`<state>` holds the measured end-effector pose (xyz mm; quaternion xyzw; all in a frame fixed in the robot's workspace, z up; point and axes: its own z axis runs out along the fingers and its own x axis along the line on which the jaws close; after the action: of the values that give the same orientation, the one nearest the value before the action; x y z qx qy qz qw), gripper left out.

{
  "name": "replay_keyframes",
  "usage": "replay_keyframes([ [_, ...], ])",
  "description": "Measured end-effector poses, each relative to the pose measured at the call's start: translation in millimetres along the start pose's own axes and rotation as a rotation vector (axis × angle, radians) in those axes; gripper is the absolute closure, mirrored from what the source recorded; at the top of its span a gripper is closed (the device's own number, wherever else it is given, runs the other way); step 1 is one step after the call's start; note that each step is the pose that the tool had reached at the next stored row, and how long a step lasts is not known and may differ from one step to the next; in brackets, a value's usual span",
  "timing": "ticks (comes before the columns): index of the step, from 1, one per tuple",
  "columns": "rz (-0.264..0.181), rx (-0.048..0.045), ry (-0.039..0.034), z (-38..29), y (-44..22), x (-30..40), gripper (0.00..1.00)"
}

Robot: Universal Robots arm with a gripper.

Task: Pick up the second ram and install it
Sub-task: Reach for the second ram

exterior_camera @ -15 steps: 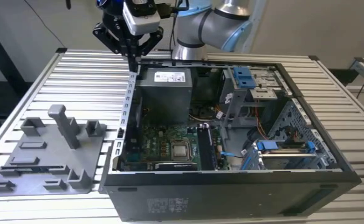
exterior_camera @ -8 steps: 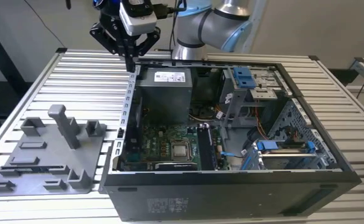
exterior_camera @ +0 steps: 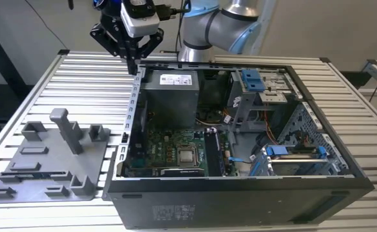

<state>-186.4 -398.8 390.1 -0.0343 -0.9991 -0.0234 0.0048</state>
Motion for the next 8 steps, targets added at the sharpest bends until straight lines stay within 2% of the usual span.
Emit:
replay_keyframes([
  [8, 0.0, -0.0001, 0.0003, 0.3, -0.8, 12.0, 0.89],
])
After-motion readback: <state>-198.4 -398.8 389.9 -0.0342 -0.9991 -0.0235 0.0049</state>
